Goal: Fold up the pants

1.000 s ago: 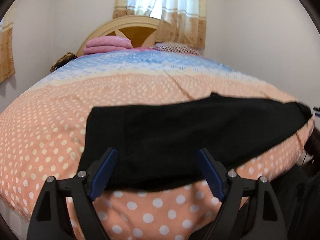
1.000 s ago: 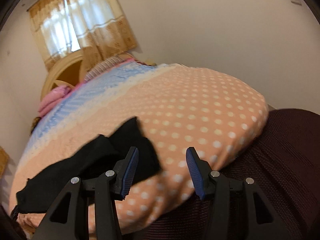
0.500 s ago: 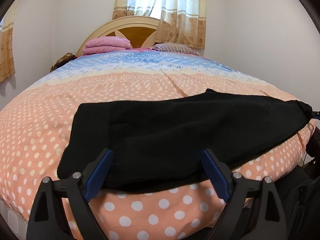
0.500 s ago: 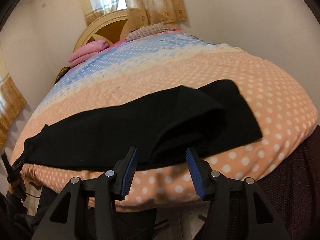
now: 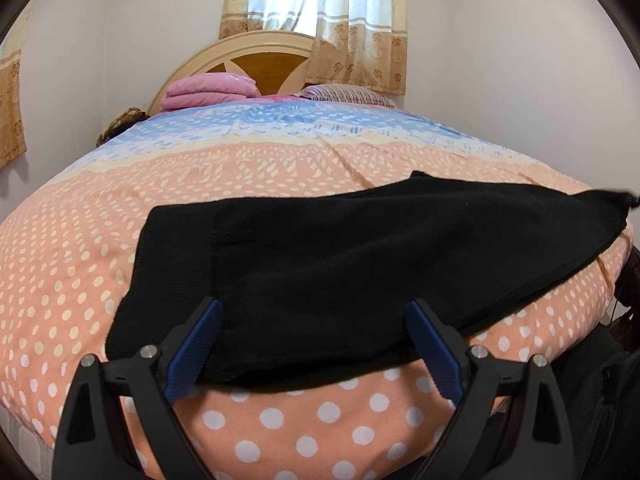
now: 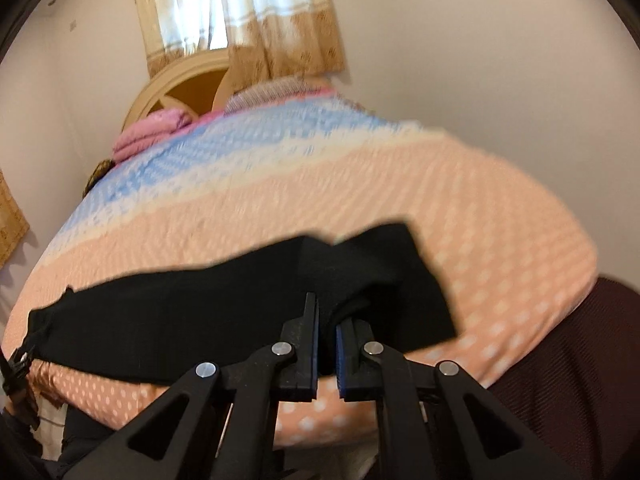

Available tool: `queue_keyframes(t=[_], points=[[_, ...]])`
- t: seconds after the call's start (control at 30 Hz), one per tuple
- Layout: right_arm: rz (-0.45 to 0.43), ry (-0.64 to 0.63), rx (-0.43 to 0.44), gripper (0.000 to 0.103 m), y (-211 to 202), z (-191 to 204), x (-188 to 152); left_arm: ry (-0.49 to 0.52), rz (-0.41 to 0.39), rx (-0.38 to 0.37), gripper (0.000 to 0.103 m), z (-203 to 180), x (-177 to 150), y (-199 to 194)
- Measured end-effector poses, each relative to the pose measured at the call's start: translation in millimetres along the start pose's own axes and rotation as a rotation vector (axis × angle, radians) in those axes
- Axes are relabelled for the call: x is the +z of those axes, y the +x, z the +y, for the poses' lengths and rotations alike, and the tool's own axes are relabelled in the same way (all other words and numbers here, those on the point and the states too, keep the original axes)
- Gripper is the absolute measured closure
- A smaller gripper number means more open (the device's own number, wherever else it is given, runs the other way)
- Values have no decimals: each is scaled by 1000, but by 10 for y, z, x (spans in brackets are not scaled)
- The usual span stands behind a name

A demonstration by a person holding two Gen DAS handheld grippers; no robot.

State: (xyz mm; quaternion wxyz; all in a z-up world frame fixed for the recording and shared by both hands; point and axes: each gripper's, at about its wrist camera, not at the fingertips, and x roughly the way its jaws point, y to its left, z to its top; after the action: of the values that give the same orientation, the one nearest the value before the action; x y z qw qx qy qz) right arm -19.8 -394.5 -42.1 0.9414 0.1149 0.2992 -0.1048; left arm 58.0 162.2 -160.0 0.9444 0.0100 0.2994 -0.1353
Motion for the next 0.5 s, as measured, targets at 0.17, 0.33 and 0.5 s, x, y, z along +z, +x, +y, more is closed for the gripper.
queue_keyframes(t=[0.17, 0.33, 0.5], points=[[-90, 14, 24, 97, -203, -258, 86, 16, -6, 1, 7, -16, -28, 5], [106, 75, -3, 96, 252, -613, -181, 39, 0, -1, 5, -38, -33, 26], [113, 182, 30, 59, 211, -860, -261, 54, 15, -7, 3, -36, -24, 43]])
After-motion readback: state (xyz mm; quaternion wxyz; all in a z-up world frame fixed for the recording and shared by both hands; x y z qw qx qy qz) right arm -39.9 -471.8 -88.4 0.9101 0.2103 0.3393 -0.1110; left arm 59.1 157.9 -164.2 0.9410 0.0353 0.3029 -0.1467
